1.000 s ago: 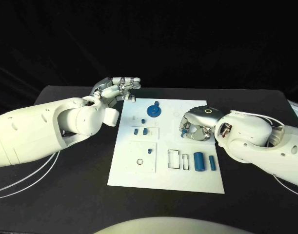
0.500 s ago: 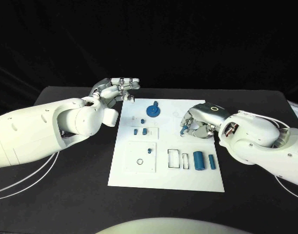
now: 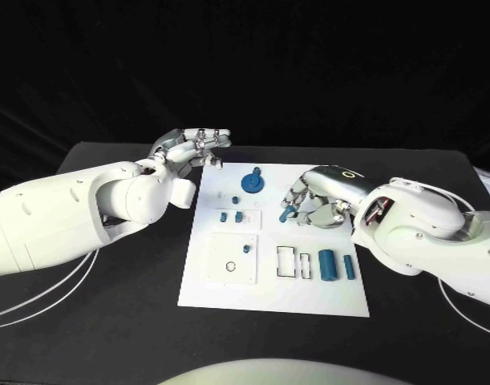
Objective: Assemble the parts on the task board
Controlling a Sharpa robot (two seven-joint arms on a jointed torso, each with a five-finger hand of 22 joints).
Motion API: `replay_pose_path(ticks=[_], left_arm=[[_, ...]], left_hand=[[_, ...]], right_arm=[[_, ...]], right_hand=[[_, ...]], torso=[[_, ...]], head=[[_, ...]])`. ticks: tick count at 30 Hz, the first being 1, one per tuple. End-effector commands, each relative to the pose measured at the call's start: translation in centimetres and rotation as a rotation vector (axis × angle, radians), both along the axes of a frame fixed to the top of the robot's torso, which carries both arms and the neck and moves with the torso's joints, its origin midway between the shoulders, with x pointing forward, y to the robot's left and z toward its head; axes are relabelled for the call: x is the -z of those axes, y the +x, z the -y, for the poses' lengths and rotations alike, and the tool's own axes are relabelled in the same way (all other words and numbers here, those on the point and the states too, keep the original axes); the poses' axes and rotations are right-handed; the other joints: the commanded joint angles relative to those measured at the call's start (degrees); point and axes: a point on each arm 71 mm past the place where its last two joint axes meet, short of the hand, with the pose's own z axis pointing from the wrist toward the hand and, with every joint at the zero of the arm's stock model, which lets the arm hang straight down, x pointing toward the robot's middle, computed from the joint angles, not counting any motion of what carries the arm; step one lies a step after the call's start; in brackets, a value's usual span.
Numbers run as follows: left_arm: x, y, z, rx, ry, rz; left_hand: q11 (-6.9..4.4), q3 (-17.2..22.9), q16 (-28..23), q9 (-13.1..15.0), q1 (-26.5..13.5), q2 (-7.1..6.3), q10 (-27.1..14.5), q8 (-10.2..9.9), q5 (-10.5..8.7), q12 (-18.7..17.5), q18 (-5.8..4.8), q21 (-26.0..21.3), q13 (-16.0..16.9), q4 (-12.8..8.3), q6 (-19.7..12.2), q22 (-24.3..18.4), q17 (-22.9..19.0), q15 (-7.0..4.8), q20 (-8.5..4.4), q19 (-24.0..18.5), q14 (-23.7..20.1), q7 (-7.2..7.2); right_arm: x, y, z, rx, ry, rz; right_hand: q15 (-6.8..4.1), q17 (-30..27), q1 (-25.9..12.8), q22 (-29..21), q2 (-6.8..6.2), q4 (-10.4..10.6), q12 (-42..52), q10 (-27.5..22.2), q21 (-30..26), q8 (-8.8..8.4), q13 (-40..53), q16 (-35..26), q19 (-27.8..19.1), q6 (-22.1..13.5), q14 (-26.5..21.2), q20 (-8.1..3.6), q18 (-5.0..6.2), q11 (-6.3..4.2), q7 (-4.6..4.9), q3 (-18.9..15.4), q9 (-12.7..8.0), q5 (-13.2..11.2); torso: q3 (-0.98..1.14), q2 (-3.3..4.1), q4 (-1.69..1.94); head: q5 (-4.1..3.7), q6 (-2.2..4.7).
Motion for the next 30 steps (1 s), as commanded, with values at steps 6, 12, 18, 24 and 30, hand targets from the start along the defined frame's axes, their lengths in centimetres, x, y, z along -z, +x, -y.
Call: replay_pose_path(ticks=[6, 12, 18, 24, 30], left_arm=[[0.0, 0.0, 0.3, 0.018, -0.006, 0.008], [0.0, 0.0, 0.5, 0.023, -0.007, 0.008], [0.0, 0.1, 0.7, 0.025, -0.008, 0.007], [0.1, 0.1, 0.8, 0.027, -0.009, 0.007], [0.1, 0.1, 0.8, 0.027, -0.008, 0.006]], left_hand=[[-0.03, -0.33, -0.29, -0.06, 0.01, 0.52, -0.25, 0.38, 0.24, 0.22, 0.67, -0.24, 0.07, 0.09, -0.09, -0.08, -0.07, 0.05, 0.0, -0.2, -0.27, 0.25], [-0.03, -0.33, -0.29, -0.06, 0.01, 0.52, -0.25, 0.38, 0.24, 0.22, 0.67, -0.24, 0.07, 0.09, -0.09, -0.08, -0.07, 0.05, 0.0, -0.2, -0.27, 0.25], [-0.03, -0.33, -0.29, -0.06, 0.01, 0.52, -0.25, 0.38, 0.24, 0.22, 0.67, -0.24, 0.07, 0.09, -0.09, -0.08, -0.07, 0.05, 0.0, -0.2, -0.27, 0.25], [-0.03, -0.33, -0.29, -0.06, 0.01, 0.52, -0.25, 0.38, 0.24, 0.22, 0.67, -0.24, 0.07, 0.09, -0.09, -0.08, -0.07, 0.05, 0.0, -0.2, -0.27, 0.25], [-0.03, -0.33, -0.29, -0.06, 0.01, 0.52, -0.25, 0.38, 0.24, 0.22, 0.67, -0.24, 0.07, 0.09, -0.09, -0.08, -0.07, 0.05, 0.0, -0.2, -0.27, 0.25]], right_arm=[[1.3, -2.9, -4.8, -0.163, 0.056, -0.055], [2.4, -3.9, -7.0, -0.221, 0.065, -0.07], [3.4, -4.1, -8.3, -0.249, 0.056, -0.081], [4.5, -3.9, -8.8, -0.251, 0.012, -0.076], [5.2, -3.7, -9.0, -0.247, -0.034, -0.073]], right_hand=[[-0.29, 0.0, 0.13, -0.05, 0.42, -0.13, -0.53, 0.27, 0.3, -0.05, -0.04, 0.24, 0.42, 0.12, 1.22, 0.02, 0.14, 0.2, 0.36, 0.54, 0.12, 0.74], [-0.26, 0.03, 0.15, -0.12, 0.41, -0.19, -0.72, 0.22, 0.29, -0.12, -0.05, 0.29, 0.39, 0.03, 1.22, 0.01, 0.15, 0.26, 0.44, 0.7, 0.12, 0.95], [-0.24, 0.0, 0.16, -0.19, 0.42, -0.22, -0.82, 0.19, 0.27, -0.16, -0.06, 0.28, 0.35, -0.01, 1.21, 0.0, 0.16, 0.29, 0.48, 0.78, 0.12, 1.05], [-0.21, -0.11, 0.16, -0.32, 0.42, -0.26, -0.95, 0.15, 0.22, -0.22, -0.07, 0.22, 0.29, -0.08, 1.18, 0.0, 0.18, 0.33, 0.53, 0.89, 0.12, 1.2], [-0.21, -0.11, 0.16, -0.32, 0.42, -0.26, -0.95, 0.15, 0.22, -0.22, -0.07, 0.22, 0.29, -0.08, 1.18, 0.0, 0.18, 0.33, 0.53, 0.89, 0.12, 1.2]], torso=[[-0.06, 0.12, 0.12], [-0.1, 0.21, 0.19], [-0.09, 0.14, -0.03], [0.0, 0.15, 0.15], [-0.02, 0.18, 0.19]], head=[[0.46, -0.09], [1.06, -0.22], [1.27, -0.42], [1.27, -0.62], [1.3, -0.82]])
